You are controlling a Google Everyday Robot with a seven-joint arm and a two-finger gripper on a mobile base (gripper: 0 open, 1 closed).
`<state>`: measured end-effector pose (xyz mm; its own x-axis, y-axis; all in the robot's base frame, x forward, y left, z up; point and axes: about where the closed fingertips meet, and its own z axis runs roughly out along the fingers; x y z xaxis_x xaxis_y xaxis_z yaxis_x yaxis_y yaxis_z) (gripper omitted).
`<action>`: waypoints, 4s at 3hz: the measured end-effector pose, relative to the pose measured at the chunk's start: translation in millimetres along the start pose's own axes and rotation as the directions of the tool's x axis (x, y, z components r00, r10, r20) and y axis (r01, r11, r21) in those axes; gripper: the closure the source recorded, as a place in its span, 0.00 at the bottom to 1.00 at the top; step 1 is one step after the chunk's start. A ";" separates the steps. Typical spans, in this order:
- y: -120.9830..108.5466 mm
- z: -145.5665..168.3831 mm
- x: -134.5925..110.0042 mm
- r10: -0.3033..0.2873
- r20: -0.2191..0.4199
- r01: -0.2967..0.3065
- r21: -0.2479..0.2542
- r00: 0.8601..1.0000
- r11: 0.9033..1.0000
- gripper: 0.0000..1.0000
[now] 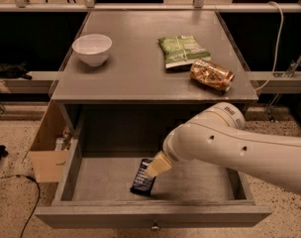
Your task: Pick rxbar blueberry from top drawer and place on counter
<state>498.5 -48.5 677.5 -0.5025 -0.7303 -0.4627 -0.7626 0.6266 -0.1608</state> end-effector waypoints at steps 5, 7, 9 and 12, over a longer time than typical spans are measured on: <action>34.2 -7.0 7.6 0.344 0.068 -0.346 0.023 0.936 0.938 0.00; 52.9 19.9 9.9 0.406 0.081 -0.400 -0.078 0.910 0.913 0.00; 86.7 49.1 22.2 0.491 0.057 -0.477 -0.168 0.869 0.863 0.00; 80.0 28.4 7.1 0.541 0.086 -0.529 -0.130 0.837 0.839 0.00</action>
Offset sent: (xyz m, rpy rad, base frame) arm -0.0171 0.0332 -0.0175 0.3246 0.1118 -0.3171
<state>445.5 4.2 636.6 -0.7976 -0.2490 -0.5493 -0.4269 0.8764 0.2226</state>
